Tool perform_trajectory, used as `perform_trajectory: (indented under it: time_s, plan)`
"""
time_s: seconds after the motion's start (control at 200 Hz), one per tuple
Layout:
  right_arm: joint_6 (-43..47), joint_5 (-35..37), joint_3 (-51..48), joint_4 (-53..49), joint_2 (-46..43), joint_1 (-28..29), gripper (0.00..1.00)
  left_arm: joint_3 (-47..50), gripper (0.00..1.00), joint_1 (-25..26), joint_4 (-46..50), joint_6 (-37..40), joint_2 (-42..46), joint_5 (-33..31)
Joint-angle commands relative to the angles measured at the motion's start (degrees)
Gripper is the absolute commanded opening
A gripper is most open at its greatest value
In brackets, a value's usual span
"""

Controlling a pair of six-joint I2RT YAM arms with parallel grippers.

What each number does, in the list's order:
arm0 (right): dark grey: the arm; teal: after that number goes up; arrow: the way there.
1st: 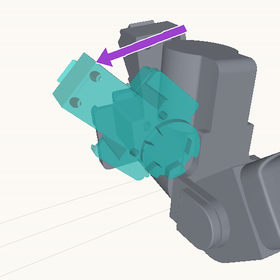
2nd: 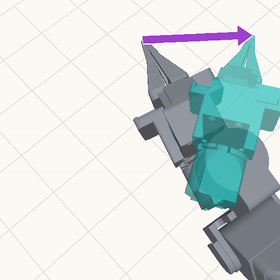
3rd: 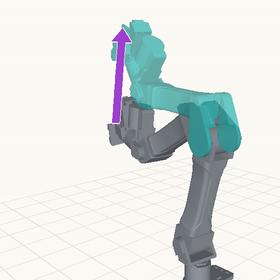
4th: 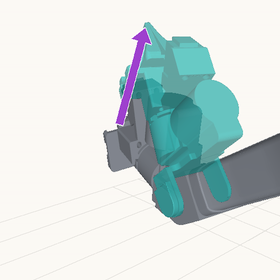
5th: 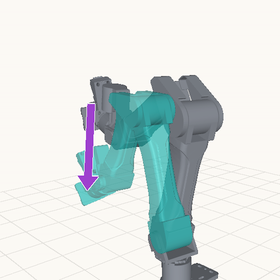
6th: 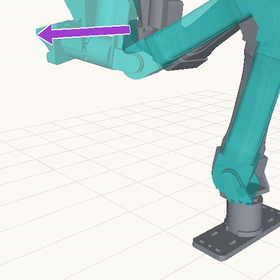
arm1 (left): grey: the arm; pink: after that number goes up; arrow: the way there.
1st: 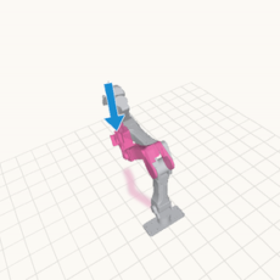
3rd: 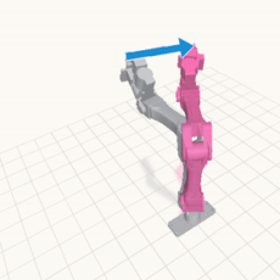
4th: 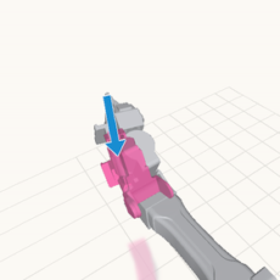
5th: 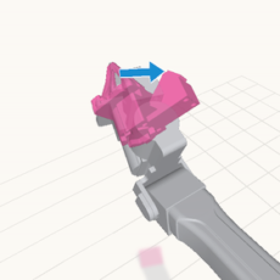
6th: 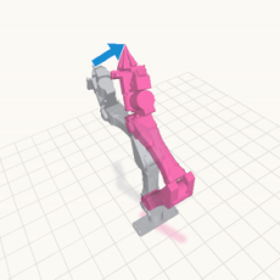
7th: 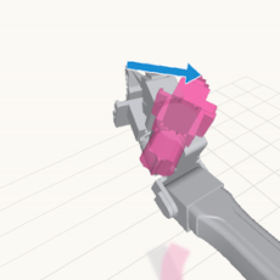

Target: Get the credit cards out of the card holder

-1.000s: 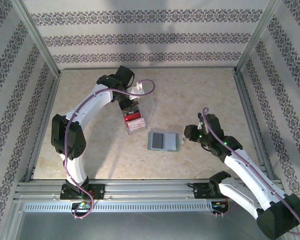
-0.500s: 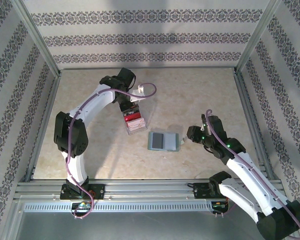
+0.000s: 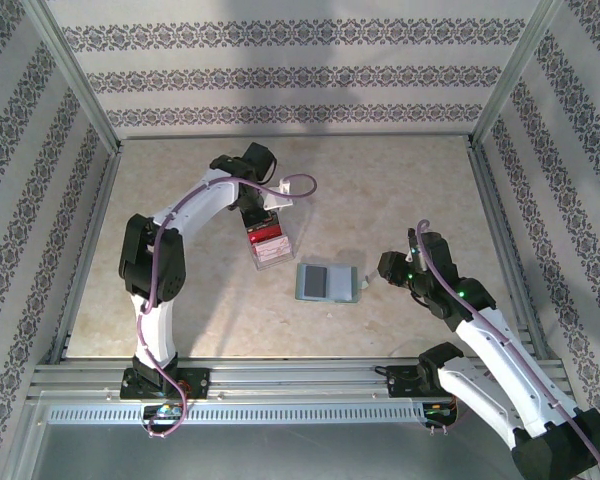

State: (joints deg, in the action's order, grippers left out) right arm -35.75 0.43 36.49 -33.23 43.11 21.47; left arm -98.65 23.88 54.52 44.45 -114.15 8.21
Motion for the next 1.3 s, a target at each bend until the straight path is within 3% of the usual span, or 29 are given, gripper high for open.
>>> perform_trajectory:
  time_s: [0.0, 0.595, 0.69, 0.824, 1.049, 1.209, 1.294]
  plan:
    - [0.5, 0.9, 1.2, -1.0, -0.4, -0.6, 0.36, -2.3, 0.00, -0.9, 1.5, 1.7, -0.6, -1.3]
    - [0.2, 0.1, 0.9, -0.5, -0.2, -0.6, 0.37, -5.0, 0.00, -0.9, 2.6, 2.2, -4.3, -3.9]
    - [0.2, -0.1, 1.0, -0.4, 0.0, -0.6, 0.37, -6.2, 0.13, -0.9, 3.0, 0.9, -4.6, -4.1]
    - [0.2, -0.4, 1.0, -0.5, 0.0, -0.6, 0.37, -7.6, 0.20, -0.8, 3.7, -0.7, -4.0, -3.6]
    - [0.4, -0.3, 1.5, -1.7, 1.3, -0.4, 0.35, -9.3, 0.24, -0.5, 5.3, -3.8, -1.3, -3.4]
    - [-0.2, 3.7, 2.7, -3.7, 3.4, 3.6, 0.35, -7.4, 0.31, -0.2, 3.6, -9.5, 3.9, -1.6]
    - [-1.0, 6.5, 3.8, -4.5, 5.4, 7.1, 0.35, -4.2, 0.45, -0.1, 0.3, -14.8, 8.0, 0.2]
